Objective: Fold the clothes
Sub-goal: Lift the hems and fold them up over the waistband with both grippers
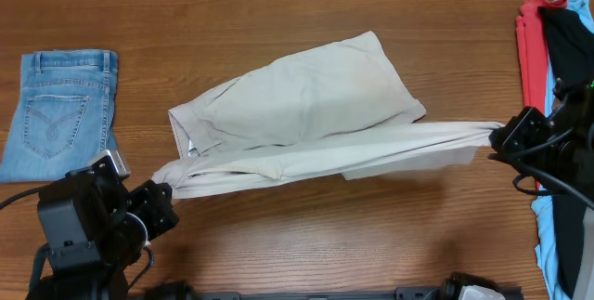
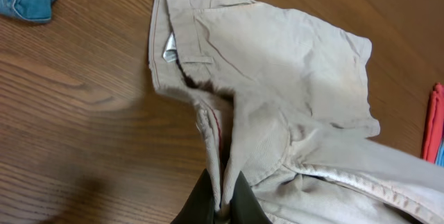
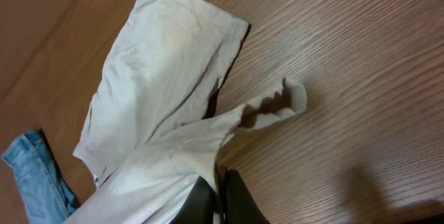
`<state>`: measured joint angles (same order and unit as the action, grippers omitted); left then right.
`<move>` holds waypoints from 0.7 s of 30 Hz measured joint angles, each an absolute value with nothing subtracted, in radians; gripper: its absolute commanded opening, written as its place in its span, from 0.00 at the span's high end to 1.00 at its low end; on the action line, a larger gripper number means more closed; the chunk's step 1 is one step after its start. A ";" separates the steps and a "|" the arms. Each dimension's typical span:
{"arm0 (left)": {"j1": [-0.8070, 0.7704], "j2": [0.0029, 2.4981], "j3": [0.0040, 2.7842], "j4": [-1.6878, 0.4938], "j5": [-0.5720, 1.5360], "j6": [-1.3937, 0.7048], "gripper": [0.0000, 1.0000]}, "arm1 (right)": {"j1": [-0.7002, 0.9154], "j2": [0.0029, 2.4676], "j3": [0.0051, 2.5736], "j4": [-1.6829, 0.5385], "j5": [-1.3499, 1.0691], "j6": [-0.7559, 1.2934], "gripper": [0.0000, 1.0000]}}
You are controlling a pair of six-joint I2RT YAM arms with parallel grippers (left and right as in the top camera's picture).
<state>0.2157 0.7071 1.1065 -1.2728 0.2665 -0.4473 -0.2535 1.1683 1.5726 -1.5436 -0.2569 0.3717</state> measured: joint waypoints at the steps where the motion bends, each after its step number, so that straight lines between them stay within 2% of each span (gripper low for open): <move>1: 0.216 0.708 1.106 -1.272 0.266 -0.447 0.96 | -0.253 1.169 1.573 -1.545 -0.257 0.362 0.96; 10: 0.216 0.824 1.105 -1.195 0.251 -0.447 0.96 | -0.209 1.327 1.579 -1.530 -0.258 0.231 0.96; 21: 0.209 1.165 1.100 -0.986 0.258 -0.451 0.96 | -0.107 1.597 1.579 -1.196 -0.262 0.182 0.96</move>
